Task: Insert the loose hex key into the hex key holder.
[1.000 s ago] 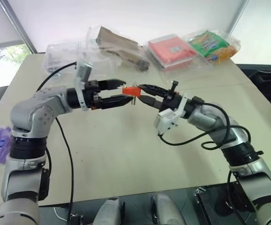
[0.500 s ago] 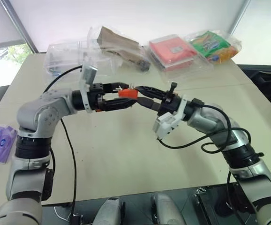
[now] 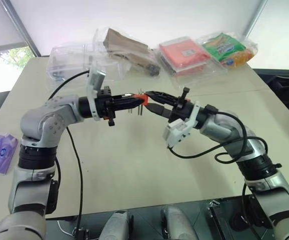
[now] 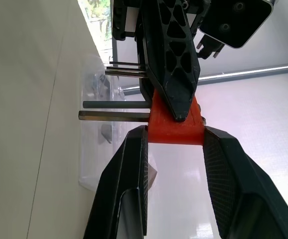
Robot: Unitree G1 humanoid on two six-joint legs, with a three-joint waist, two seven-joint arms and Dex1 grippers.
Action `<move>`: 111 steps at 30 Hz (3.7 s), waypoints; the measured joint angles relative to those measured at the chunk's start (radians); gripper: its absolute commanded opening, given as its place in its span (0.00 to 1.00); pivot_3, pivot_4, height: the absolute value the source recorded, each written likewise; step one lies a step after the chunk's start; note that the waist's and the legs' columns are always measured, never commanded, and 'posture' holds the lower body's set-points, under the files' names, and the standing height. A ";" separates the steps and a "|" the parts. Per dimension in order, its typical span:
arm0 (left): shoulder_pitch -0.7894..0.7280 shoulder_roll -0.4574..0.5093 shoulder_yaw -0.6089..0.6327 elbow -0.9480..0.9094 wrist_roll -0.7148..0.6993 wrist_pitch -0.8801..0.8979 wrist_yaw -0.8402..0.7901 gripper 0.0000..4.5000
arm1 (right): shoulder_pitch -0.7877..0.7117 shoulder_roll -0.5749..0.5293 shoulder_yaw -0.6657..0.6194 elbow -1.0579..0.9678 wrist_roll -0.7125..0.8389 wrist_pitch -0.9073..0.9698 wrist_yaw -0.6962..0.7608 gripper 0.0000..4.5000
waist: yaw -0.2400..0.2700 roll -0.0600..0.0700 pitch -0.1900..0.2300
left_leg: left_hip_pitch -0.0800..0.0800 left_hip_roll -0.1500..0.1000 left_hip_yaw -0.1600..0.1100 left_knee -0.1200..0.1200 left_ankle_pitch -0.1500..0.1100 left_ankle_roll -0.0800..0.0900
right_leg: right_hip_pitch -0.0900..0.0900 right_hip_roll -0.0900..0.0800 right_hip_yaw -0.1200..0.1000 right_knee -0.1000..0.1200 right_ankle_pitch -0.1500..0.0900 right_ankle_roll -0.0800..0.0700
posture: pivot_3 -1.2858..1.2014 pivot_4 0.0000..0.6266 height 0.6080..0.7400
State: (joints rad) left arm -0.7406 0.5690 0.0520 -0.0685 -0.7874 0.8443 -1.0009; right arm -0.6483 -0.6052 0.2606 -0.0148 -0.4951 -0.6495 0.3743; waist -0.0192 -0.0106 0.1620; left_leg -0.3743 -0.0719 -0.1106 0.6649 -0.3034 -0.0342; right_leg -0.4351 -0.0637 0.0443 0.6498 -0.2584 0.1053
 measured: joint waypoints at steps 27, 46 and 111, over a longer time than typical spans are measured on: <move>0.128 0.037 0.002 -0.142 0.097 -0.118 0.072 0.00 | 0.060 -0.150 -0.093 -0.027 0.602 1.210 0.610 0.99 | 0.006 0.000 0.000 | 0.000 0.000 -0.001 0.001 -0.004 0.006 | 0.001 -0.002 0.000 -0.001 0.000 0.000 | 0.52 0.24 1.00; 0.178 0.030 0.013 -0.221 0.099 -0.133 0.161 0.00 | -0.015 -0.060 0.018 0.216 0.536 1.233 0.579 0.99 | 0.006 0.000 0.000 | 0.001 0.000 0.000 0.001 -0.001 0.001 | 0.002 -0.002 0.000 -0.001 0.000 0.000 | 0.52 0.24 1.00; -0.027 -0.133 -0.087 0.029 0.234 -0.265 0.102 0.00 | 0.013 0.556 -0.236 -0.157 0.815 0.783 -0.014 0.01 | -0.002 0.000 0.000 | -0.002 0.000 0.000 -0.001 0.000 0.000 | -0.003 -0.001 0.000 0.002 0.000 0.000 | 0.52 0.24 1.00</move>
State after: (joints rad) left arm -0.7677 0.4364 -0.0346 -0.0392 -0.5532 0.5797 -0.8989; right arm -0.6349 -0.0496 0.0251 -0.1721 0.3201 0.1335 0.3599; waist -0.0213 -0.0105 0.1617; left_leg -0.3759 -0.0720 -0.1109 0.6643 -0.3035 -0.0339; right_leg -0.4384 -0.0647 0.0444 0.6520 -0.2583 0.1053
